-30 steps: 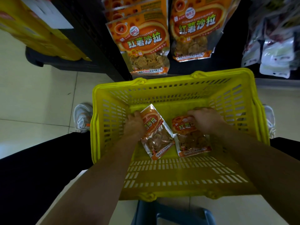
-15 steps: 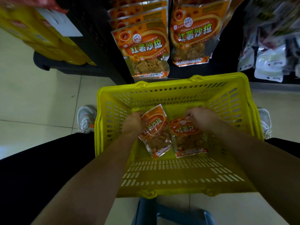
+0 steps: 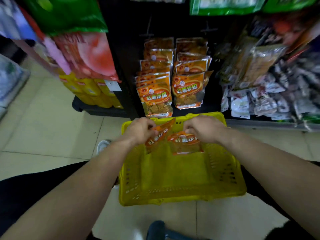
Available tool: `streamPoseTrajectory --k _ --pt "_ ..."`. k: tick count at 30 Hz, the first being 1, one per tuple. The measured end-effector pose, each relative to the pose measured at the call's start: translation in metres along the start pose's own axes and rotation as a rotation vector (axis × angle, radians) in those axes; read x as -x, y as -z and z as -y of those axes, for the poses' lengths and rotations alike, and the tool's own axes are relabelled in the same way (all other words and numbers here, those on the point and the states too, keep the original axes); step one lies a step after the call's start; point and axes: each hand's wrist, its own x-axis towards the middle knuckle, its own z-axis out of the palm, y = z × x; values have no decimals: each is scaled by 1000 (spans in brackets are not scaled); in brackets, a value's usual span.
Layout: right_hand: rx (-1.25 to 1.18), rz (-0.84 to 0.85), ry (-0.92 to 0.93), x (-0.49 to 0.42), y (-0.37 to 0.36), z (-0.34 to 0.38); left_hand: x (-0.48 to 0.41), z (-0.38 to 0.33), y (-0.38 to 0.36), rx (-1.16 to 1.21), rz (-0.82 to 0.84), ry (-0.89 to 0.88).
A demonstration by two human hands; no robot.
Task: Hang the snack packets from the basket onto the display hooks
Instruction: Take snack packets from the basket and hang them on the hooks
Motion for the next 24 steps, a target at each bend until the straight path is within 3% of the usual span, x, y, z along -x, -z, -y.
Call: streamPoseTrajectory --k 5,10,15,23,24 --pt "112 -298 59 45 77 39 40 -51 76 51 -79 -187" --pt "55 -610 146 77 114 55 71 -85 108 104 -126 -333" --pt "-77 -663 107 71 117 60 78 -100 115 222 -142 -366" --pt "-47 -672 17 63 115 63 83 -100 108 289 -143 -334" --pt "-89 -659 -21 32 113 43 47 -96 104 289 -109 -310"
